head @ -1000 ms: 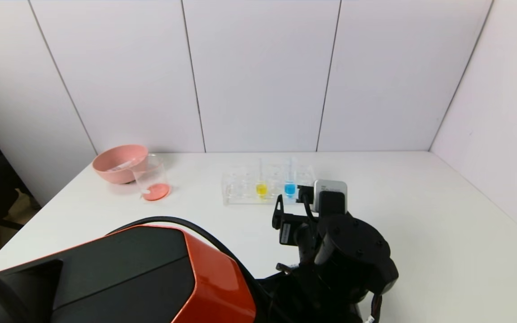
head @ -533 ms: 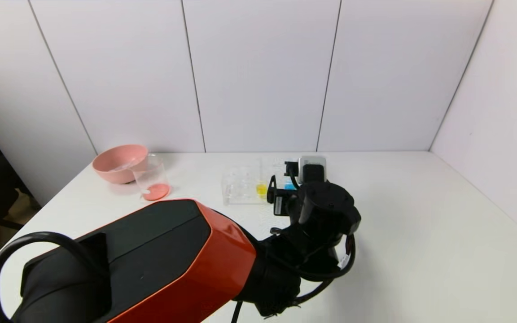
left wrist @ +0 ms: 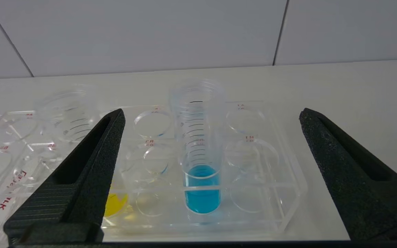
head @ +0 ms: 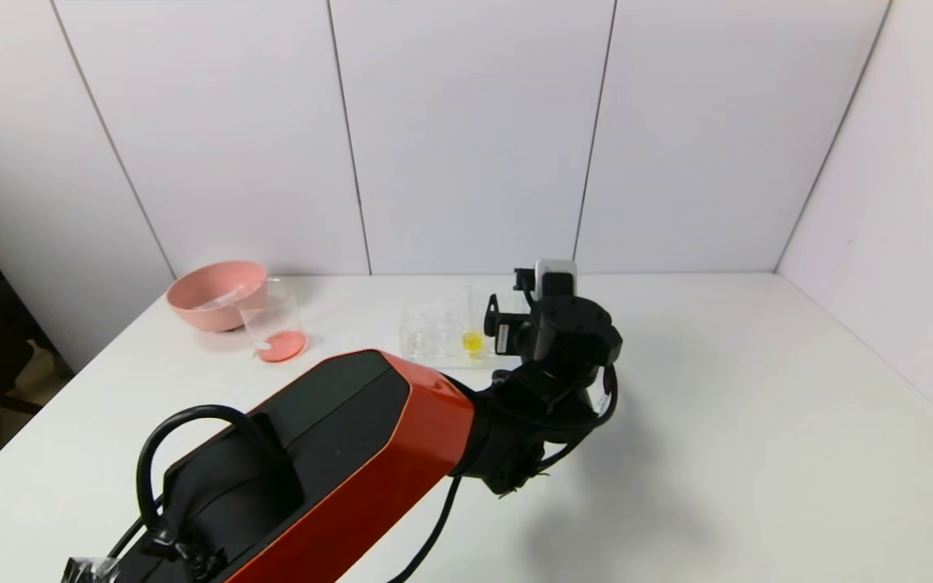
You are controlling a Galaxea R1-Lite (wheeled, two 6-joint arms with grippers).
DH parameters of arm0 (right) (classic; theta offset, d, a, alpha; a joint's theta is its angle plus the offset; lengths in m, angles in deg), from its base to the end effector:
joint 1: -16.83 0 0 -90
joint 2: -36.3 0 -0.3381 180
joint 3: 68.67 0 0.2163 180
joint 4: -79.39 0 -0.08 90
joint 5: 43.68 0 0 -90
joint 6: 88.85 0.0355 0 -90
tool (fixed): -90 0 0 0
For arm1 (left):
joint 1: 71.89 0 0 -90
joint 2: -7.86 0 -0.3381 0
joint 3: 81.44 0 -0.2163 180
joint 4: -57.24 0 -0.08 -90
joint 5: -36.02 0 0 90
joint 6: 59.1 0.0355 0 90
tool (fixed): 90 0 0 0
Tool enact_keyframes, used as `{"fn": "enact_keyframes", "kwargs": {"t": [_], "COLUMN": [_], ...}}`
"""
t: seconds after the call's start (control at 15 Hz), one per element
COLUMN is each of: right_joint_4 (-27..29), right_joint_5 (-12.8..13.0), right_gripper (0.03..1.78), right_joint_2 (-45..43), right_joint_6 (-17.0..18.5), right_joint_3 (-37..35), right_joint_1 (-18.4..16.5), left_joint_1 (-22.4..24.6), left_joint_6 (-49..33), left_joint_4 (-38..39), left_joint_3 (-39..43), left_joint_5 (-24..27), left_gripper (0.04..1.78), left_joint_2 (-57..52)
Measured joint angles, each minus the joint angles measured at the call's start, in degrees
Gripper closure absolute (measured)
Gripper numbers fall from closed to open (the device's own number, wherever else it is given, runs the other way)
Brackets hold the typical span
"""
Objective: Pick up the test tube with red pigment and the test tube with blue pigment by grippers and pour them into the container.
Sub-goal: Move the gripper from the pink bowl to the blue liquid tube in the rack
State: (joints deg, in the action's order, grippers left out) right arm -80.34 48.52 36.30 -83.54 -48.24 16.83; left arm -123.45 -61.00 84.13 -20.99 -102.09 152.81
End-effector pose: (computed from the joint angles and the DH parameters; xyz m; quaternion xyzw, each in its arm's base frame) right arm -0.0199 -0.0014 0.0758 0.0463 -0.0023 -0.0191 0.9987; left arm 0.3787 -0.4346 0.1041 -0.0265 -0.0079 -0.0302 0.9992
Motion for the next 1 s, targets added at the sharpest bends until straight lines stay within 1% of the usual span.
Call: {"fn": "enact_keyframes", "kwargs": {"t": [0.27, 0.6, 1.0], "right_joint_4": [0.0, 0.0, 0.0], "right_joint_5": [0.0, 0.0, 0.0], "right_gripper": [0.04, 0.04, 0.04], "right_joint_2": [0.0, 0.0, 0.0], "right_joint_6": [0.0, 0.0, 0.0], "right_joint_3": [0.0, 0.0, 0.0], "right_joint_1": [0.0, 0.0, 0.0], "left_joint_1": [2.4, 3.6, 4.2], "left_joint_6": [1.7, 2.0, 2.1], "left_joint_4": [-1.6, -4.0, -4.2], "left_joint_3": [-6.9, -13.1, -14.3], "left_joint_5": [0.4, 1.2, 2.2], "left_gripper": [0.06, 0.06, 0.06], "left_joint_2": [4.6, 8.5, 9.9]}}
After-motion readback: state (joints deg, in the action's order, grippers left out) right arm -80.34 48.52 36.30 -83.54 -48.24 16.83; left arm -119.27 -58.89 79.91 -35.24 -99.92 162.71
